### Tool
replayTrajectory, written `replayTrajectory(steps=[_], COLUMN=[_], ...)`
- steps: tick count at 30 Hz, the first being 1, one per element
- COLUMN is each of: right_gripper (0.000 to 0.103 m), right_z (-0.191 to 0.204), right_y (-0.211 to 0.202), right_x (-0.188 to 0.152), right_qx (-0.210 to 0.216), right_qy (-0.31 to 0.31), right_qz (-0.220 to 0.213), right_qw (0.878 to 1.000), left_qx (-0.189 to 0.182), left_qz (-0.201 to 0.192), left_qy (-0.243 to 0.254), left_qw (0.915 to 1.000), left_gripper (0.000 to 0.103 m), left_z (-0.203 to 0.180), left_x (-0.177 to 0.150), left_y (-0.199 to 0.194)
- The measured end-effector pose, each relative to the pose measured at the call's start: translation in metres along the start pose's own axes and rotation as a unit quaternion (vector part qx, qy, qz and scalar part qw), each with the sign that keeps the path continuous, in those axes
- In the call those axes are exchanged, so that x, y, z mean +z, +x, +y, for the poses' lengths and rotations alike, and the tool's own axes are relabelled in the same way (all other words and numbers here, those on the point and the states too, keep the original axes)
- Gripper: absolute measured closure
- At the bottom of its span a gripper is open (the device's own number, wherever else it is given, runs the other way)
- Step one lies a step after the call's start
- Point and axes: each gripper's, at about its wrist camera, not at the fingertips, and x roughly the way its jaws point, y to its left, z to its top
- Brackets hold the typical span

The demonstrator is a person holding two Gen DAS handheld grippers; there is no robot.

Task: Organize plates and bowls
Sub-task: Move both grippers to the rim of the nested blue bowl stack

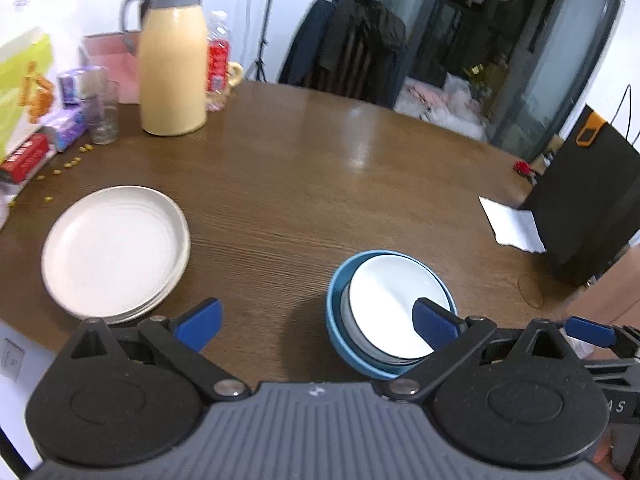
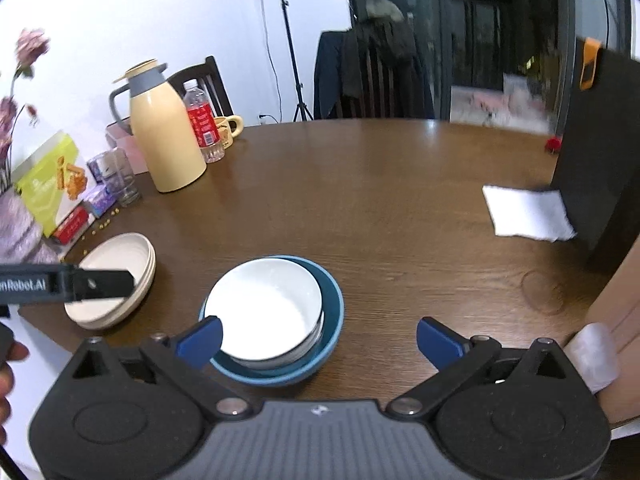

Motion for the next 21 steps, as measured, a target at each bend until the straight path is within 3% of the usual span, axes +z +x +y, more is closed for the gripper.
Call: replayTrajectory(steps=[3,10,21], right_gripper=[0.0,0.0,0.0], right_z=[0.004,0.005,0.032], right_y=[-0.016,-0.047,-0.054], right_x=[-0.01,-0.029,-0.034], right_qx=[-0.011,0.01,0.03], right_qy=[-0.021,-0.018,0.028], right_qz=[-0.008,-0.004,0.009], right_qw=[1.0,1.0,0.999], left_qx=[0.019,0.044,0.002], left_qz=[-0.021,-0.053,-0.041], left_qy=[-0.005,0.005,0.042], left_qw=[0.9996,0.9977,0.9983], left_gripper=[0.0,0.0,0.0], left_z=[0.003,0.012,0.028], left_x=[-0.013,-0.038,-0.031], left_y=[-0.016,-0.045,-0.044])
